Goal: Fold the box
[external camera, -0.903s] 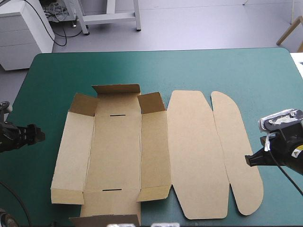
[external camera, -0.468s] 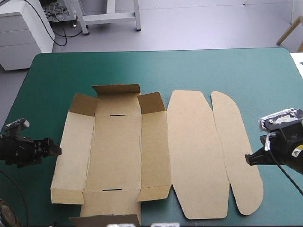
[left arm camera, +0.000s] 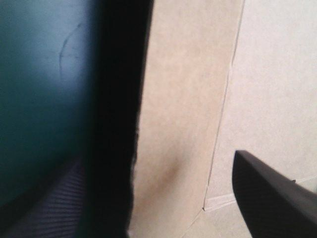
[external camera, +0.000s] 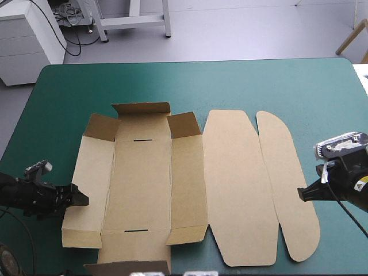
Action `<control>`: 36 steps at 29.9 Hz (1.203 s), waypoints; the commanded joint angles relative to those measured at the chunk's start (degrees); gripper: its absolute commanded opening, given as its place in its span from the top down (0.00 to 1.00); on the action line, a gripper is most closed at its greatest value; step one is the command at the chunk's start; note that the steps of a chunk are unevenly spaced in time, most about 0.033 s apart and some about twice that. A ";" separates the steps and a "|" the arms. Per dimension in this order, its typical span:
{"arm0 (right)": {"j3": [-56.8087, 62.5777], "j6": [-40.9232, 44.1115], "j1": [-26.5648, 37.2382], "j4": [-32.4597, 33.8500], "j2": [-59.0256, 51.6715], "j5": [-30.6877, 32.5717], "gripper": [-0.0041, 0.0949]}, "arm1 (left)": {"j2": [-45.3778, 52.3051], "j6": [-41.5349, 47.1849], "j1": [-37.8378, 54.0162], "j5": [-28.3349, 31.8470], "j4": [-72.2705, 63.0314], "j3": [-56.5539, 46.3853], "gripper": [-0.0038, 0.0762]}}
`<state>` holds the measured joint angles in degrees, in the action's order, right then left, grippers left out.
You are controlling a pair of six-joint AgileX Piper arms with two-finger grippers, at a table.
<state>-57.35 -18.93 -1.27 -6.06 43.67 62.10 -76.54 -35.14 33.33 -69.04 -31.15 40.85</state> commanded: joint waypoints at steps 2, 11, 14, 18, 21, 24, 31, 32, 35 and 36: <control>-1.50 -0.20 0.24 -0.48 -0.40 -3.34 0.98 | 1.33 -0.44 -3.75 -1.42 -2.84 0.95 0.24; -1.50 -0.20 0.24 -0.48 -0.40 -3.34 0.98 | 1.33 -1.15 -11.82 0.54 -7.23 0.95 0.24; -1.50 -0.20 0.24 -0.48 -0.40 -3.34 0.98 | 1.33 -1.15 -14.10 1.80 -6.97 0.95 0.24; -1.50 -0.20 0.24 -0.48 -0.40 -3.34 0.98 | 1.33 -0.95 -14.63 1.80 -6.83 0.95 0.24; -1.50 -0.20 0.24 -0.48 -0.40 -3.24 0.98 | 1.33 -0.50 -14.63 2.52 -6.73 0.95 0.25; -1.50 -0.20 0.24 -0.48 -0.40 -3.12 0.98 | 1.33 0.51 -14.63 2.40 -6.70 0.95 0.38; -1.50 -0.20 0.24 -0.48 -0.40 -3.12 0.98 | 1.33 -0.18 -14.63 2.87 -5.24 0.95 0.96; -1.50 -0.20 0.24 -0.48 -0.40 -3.12 0.98 | 1.33 -0.29 -14.63 2.87 -4.98 0.95 0.96; -1.50 -0.20 0.24 -0.48 -0.40 -3.12 0.98 | 1.33 -1.43 -14.63 3.74 -4.07 0.95 0.96; -1.50 -0.20 0.24 -0.48 -0.40 -3.25 0.98 | 1.33 -2.05 -14.63 4.76 -3.82 0.95 0.96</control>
<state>-57.33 -18.98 -1.27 -6.21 43.67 62.10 -76.54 -36.01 19.00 -64.79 -33.72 40.72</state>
